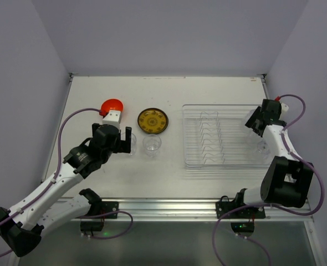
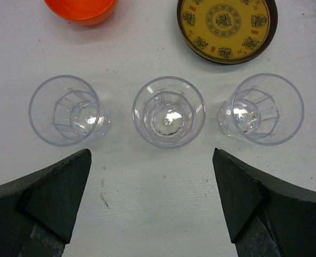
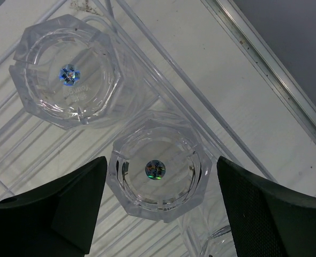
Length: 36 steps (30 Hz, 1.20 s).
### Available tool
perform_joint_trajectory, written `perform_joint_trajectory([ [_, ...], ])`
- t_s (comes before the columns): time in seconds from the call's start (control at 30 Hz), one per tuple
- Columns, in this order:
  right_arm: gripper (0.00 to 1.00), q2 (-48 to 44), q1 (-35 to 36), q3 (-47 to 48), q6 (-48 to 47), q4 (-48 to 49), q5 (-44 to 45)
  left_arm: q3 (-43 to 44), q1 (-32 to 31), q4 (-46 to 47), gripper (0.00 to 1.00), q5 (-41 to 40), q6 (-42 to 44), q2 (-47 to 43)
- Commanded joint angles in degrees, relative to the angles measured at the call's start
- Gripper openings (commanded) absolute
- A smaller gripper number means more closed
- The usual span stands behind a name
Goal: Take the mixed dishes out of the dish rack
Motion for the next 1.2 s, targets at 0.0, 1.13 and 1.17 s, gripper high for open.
perform_joint_trajectory([
  [0.0,0.84,0.26,-0.34,-1.36,1.56,0.35,2.55,-0.16,-0.39,2.58,1.00,-0.13,-0.46,-0.94],
  [1.13,0.14,-17.66,-0.26,-1.11,2.88,-1.32,-4.48,0.46,-0.47,3.02,1.00,0.49,0.33,-5.95],
  [1.17,0.13,-18.37,-0.26,-1.02,2.88,-1.67,-4.83,0.46,-0.39,3.28,1.00,0.66,0.68,-6.12],
])
